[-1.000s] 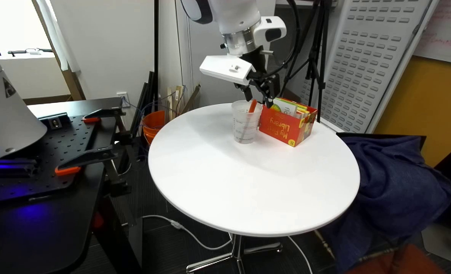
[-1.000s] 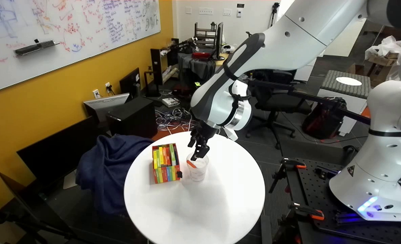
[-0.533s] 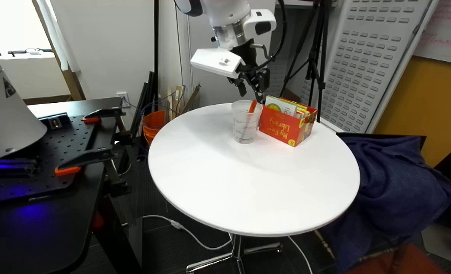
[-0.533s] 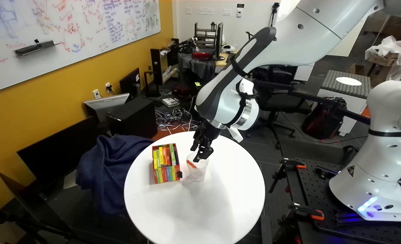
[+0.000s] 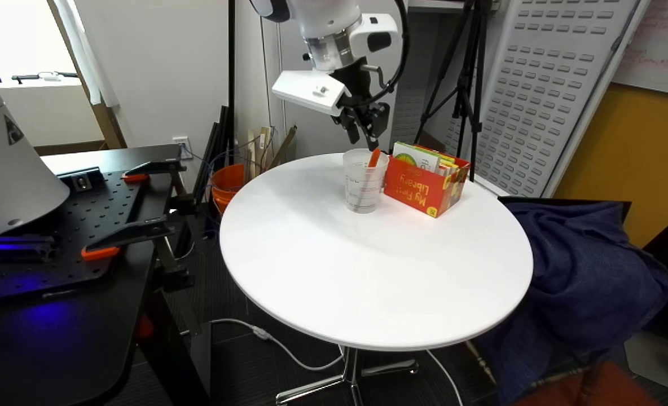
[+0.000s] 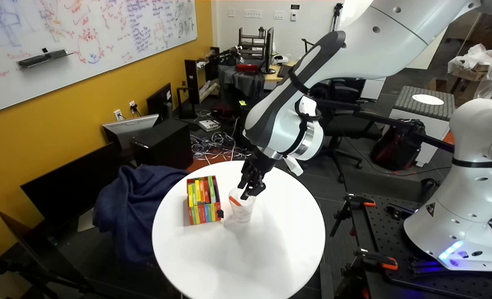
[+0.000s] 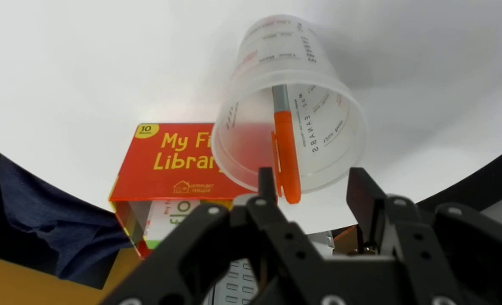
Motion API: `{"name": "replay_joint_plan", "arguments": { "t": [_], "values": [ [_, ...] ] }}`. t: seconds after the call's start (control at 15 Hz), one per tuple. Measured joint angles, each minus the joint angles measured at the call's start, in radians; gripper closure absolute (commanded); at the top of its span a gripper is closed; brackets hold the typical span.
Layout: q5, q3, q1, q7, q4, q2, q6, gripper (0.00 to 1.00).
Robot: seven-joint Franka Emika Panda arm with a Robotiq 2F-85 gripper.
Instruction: Remove the marker from the cup and place it on the table
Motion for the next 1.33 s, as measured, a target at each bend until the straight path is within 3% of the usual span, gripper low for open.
{"name": "replay_joint_plan", "arguments": {
  "t": [1.33],
  "values": [
    [0.0,0.001,-0.001,0.0,0.07,0.091,-0.004,0.49]
  ]
}}
